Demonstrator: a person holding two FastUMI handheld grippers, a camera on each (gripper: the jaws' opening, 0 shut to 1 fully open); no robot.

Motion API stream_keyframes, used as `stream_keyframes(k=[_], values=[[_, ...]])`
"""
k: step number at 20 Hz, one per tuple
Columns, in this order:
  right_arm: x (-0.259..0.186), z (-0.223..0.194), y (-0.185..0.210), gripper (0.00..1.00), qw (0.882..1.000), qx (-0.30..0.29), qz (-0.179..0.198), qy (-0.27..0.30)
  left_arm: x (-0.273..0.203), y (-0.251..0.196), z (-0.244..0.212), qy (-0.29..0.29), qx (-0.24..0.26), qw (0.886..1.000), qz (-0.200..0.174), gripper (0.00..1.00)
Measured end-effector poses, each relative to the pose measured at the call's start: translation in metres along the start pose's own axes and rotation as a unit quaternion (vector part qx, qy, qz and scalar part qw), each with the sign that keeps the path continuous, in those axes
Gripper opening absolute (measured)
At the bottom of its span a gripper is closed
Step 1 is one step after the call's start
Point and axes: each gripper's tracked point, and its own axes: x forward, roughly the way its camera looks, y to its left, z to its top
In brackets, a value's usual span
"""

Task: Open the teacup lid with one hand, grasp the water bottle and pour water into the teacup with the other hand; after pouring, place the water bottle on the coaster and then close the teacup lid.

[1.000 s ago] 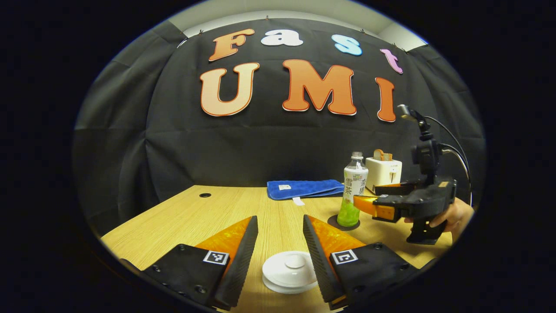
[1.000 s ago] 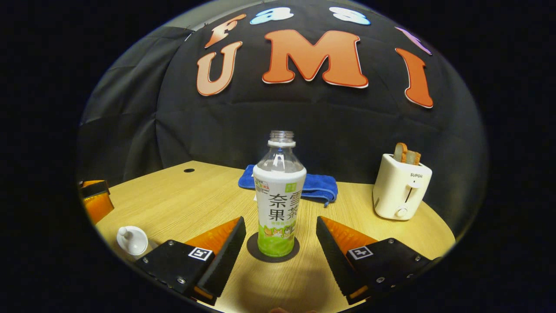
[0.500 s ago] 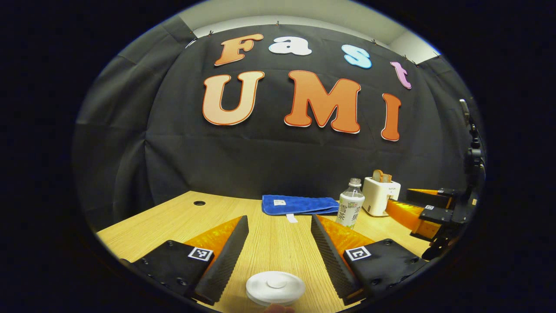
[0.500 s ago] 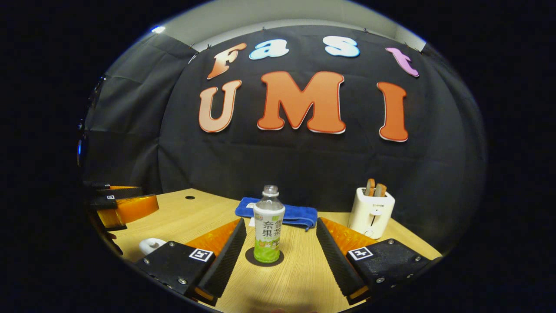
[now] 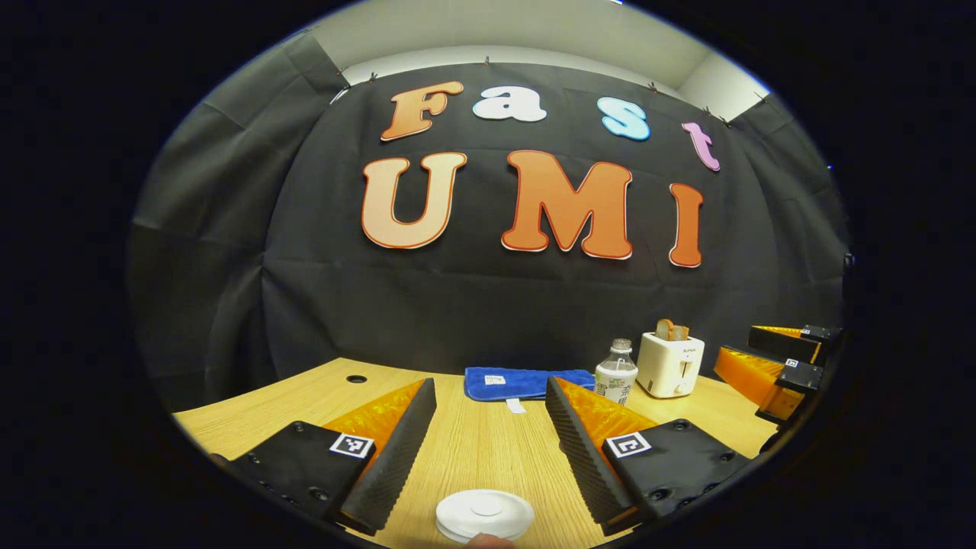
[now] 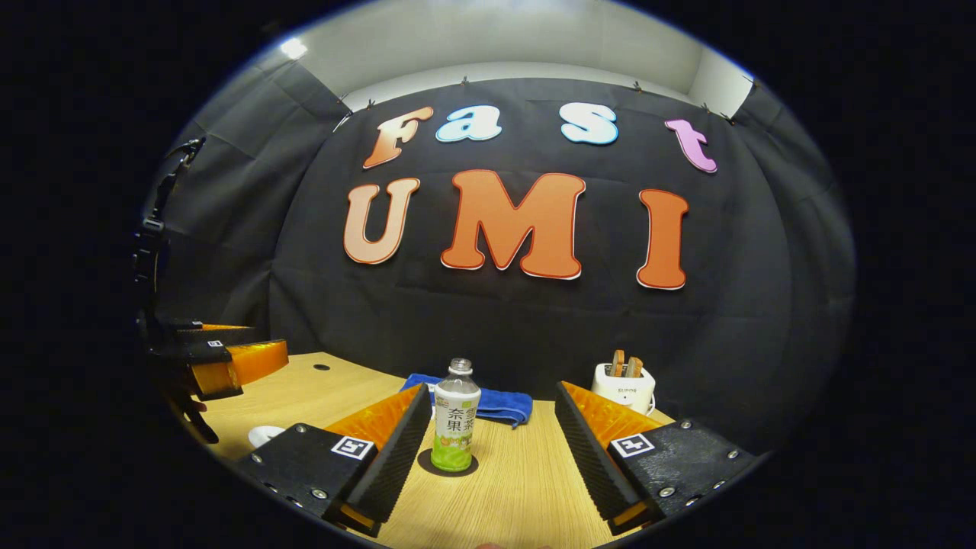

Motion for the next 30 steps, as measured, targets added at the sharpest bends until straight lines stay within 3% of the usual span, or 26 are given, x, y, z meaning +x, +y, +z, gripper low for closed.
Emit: stream_keyframes(k=[14, 30], values=[[-0.019, 0.010, -0.026, 0.97, 1.000, 0.012, -0.023, -0.017, -0.012, -0.004, 0.007, -0.010, 0.040, 0.999, 0.001, 0.95], [-0.017, 0.006, -0.027, 0.97, 1.000, 0.014, -0.024, -0.002, -0.009, -0.007, 0.003, -0.003, 0.038, 0.999, 0.001, 0.95]])
